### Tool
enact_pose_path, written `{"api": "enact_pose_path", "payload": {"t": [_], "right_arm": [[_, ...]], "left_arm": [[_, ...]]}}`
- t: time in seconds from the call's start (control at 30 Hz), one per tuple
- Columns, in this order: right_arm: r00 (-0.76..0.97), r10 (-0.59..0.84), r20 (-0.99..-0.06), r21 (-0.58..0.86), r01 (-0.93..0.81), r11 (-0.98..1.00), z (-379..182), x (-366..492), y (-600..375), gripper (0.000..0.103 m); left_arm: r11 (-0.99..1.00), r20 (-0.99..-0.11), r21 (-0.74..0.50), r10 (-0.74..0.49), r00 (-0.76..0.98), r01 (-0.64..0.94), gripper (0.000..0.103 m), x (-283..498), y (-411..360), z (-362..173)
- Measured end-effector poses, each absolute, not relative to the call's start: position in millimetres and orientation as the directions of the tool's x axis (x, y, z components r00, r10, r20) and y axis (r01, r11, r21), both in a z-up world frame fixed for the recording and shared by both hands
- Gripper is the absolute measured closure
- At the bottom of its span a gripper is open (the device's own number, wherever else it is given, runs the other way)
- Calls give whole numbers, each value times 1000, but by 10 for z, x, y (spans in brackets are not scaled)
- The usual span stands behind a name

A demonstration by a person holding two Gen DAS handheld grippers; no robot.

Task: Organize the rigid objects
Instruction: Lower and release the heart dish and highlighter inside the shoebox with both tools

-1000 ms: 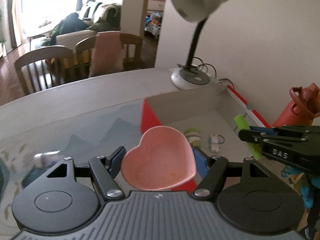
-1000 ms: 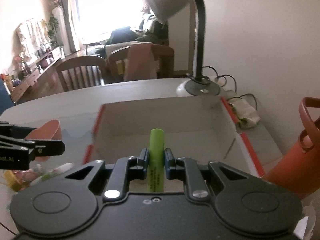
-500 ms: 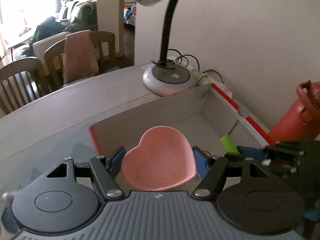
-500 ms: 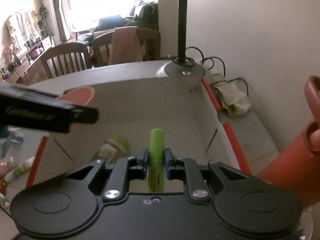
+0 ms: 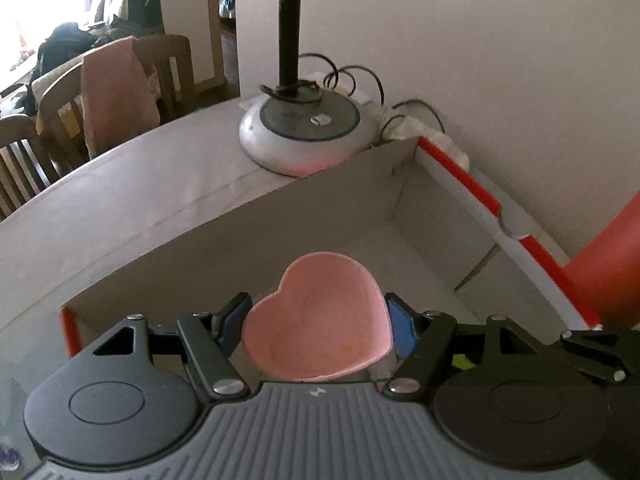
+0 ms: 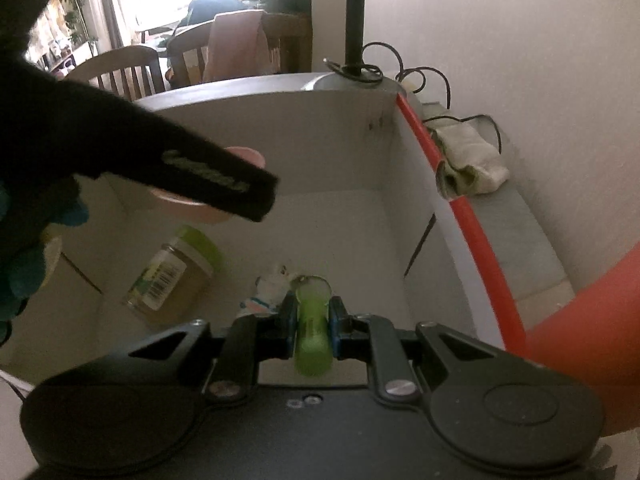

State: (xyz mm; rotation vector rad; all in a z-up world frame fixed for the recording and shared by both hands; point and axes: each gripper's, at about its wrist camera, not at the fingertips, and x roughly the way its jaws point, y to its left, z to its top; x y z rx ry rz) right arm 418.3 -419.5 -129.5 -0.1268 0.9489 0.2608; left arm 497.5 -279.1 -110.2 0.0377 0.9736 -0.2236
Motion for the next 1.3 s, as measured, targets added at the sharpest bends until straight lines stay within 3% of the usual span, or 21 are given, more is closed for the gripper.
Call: {"api": "enact_pose_path", "payload": {"t": [0.37,0.63,0.9,1.3], "right_arm": [[507,167,-845,17,-286,958,-1372,4320,-4054,88],[488,183,-853,47,-278,960,-1417,4329,-4062,82],[480,179,-859,52,-266,963,-1424,4327,-4078,67],[508,189,-840,58,-262,963,-1287,4268,-4103,56]], "left_arm": [[974,-880,-60,-155,450,217,31,5299,-2937,-1481],[973,-912,-71,-153,380,220,31,5379,-2961,-1694],[973,-918,-72,-150,366,219,31,5374,-2961,-1760],[979,-904,-90,-157,398,181,31,5252,-2864,-1585]]}}
